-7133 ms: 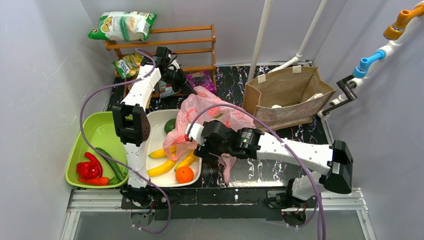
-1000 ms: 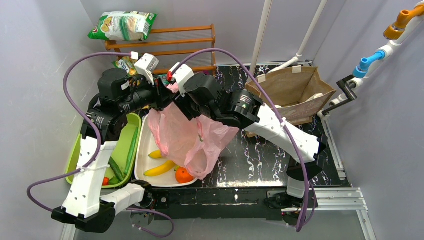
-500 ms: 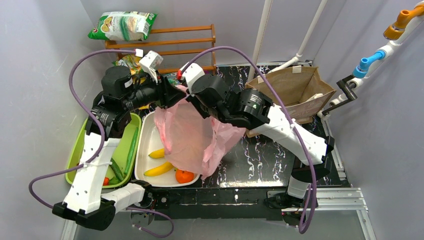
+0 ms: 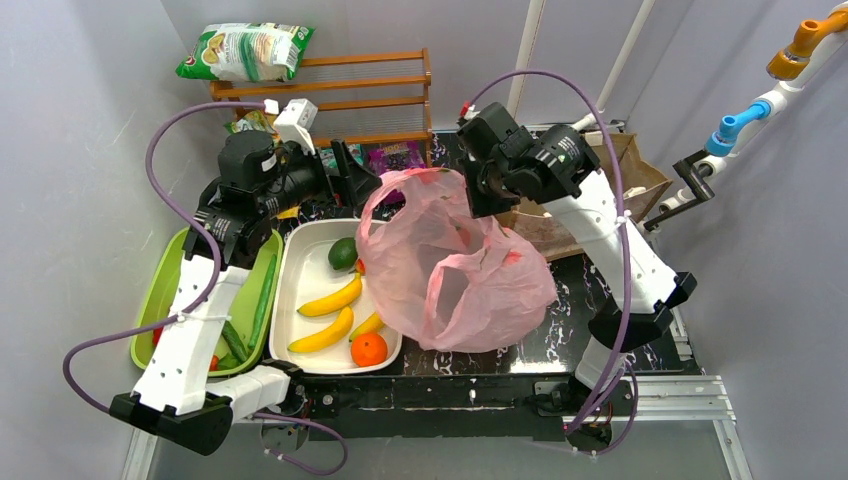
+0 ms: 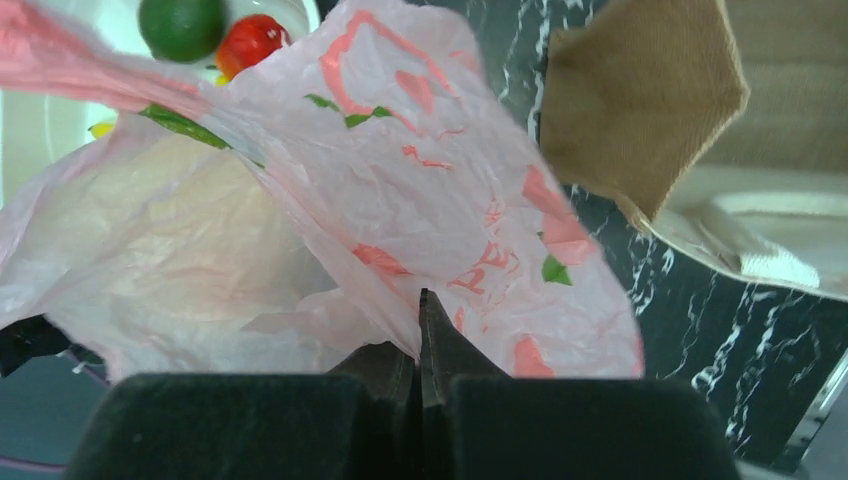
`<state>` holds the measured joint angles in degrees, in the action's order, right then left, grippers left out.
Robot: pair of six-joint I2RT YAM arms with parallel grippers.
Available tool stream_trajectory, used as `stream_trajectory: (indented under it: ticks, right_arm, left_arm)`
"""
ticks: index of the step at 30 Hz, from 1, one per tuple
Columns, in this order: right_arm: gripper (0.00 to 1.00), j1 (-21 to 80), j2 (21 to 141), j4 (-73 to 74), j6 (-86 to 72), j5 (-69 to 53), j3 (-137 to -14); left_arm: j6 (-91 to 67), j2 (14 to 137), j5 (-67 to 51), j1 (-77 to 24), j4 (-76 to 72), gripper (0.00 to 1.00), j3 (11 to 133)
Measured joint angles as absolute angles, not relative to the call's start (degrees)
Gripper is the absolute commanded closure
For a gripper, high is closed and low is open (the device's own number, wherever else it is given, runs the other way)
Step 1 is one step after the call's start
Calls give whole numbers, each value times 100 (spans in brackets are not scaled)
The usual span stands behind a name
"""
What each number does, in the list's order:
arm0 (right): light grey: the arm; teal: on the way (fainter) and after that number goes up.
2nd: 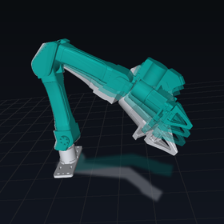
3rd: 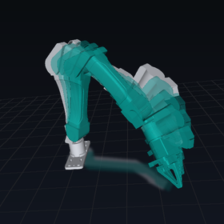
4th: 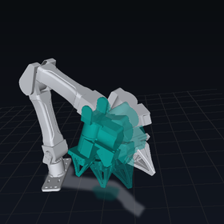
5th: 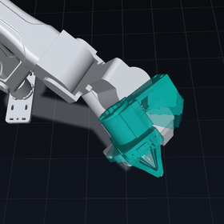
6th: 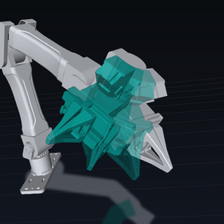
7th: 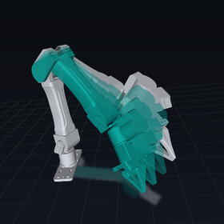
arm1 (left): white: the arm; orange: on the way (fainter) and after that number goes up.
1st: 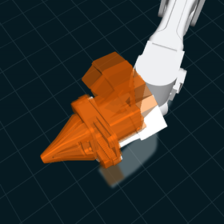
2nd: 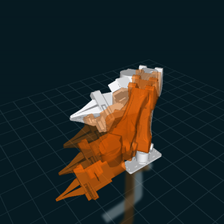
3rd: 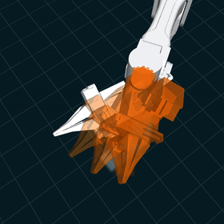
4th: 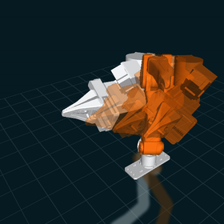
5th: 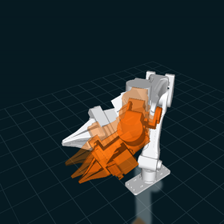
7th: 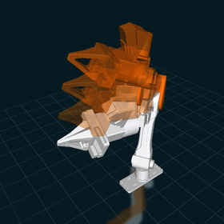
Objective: Place the food into the grocery bag and tie it
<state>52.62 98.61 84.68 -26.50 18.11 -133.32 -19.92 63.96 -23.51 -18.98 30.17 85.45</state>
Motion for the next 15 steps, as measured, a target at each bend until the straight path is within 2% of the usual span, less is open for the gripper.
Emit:
stream_trajectory:
  ticks: [3, 7, 15]
  right_arm:
    - [99, 4858, 9786, 8543, -2801, 1492, -13010]
    - [99, 4807, 9677, 8471, -2836, 1273, -12512]
    - [99, 4742, 9688, 8399, -2764, 1022, -12436]
  left_arm:
    - [-2233, 6388, -1909, -1896, 3538, 2, 8545]
    - [-2425, 6340, -1527, -1894, 4348, 2, 8427]
    - [-2353, 5594, -1212, -1892, 5148, 2, 6984]
